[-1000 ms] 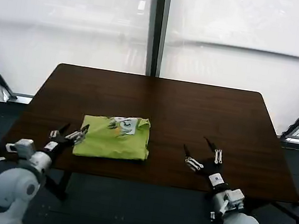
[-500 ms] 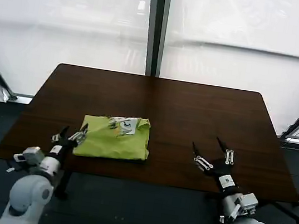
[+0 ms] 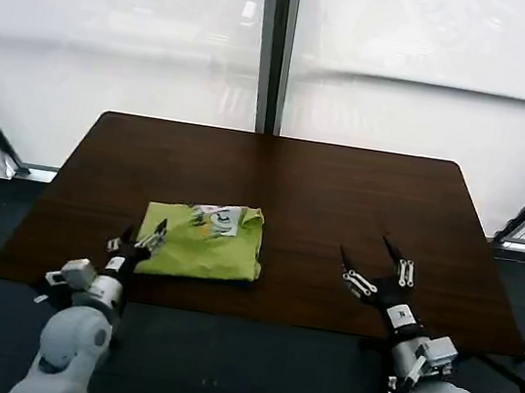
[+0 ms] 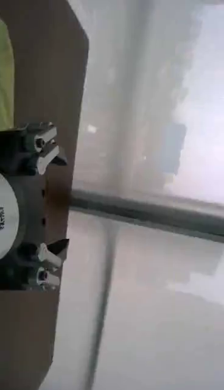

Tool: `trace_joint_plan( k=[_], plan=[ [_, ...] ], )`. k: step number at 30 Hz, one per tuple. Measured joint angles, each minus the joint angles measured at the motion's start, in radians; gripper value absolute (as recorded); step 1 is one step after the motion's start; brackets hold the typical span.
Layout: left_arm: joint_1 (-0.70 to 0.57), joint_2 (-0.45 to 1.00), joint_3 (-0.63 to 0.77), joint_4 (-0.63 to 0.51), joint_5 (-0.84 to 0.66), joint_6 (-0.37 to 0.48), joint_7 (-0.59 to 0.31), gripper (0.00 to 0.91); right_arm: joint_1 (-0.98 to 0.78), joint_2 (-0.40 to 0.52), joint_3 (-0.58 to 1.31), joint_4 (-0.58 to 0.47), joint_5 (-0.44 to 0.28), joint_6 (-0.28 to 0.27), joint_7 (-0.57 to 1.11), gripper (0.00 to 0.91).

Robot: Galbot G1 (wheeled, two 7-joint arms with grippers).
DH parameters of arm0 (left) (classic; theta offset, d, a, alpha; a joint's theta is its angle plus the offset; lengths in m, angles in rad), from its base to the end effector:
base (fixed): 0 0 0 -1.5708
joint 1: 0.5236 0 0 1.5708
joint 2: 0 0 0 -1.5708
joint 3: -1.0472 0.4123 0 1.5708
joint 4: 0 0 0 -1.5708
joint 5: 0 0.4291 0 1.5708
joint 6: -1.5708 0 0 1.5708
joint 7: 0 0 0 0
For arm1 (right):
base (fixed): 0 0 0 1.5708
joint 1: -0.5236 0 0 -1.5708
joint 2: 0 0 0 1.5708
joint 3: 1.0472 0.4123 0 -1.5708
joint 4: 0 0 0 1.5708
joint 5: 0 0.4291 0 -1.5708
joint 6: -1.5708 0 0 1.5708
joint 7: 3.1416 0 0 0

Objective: Fold and organize the clothes.

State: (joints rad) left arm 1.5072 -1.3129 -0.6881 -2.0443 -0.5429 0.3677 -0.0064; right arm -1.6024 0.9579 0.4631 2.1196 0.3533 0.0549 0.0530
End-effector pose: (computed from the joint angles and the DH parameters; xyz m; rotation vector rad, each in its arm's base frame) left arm 0.2517 0.1157 -0.3407 -0.0255 -2.7965 0.3388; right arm 0.2226 -0.0903 -0.3344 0.4775 -3.0670 0.2051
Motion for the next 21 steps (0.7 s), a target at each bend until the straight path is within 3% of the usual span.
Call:
trace_joint_plan(
  k=[7, 21],
  plan=[
    [-0.028, -0.039, 0.028, 0.053, -0.032, -0.062, -0.068, 0.878, -0.011, 0.000, 0.012, 0.040, 0.005, -0.014, 0.006, 0.878],
    [-0.074, -0.078, 0.071, 0.131, -0.008, -0.100, -0.067, 0.878, -0.014, -0.005, 0.027, 0.059, 0.018, -0.033, 0.016, 0.878]
  ],
)
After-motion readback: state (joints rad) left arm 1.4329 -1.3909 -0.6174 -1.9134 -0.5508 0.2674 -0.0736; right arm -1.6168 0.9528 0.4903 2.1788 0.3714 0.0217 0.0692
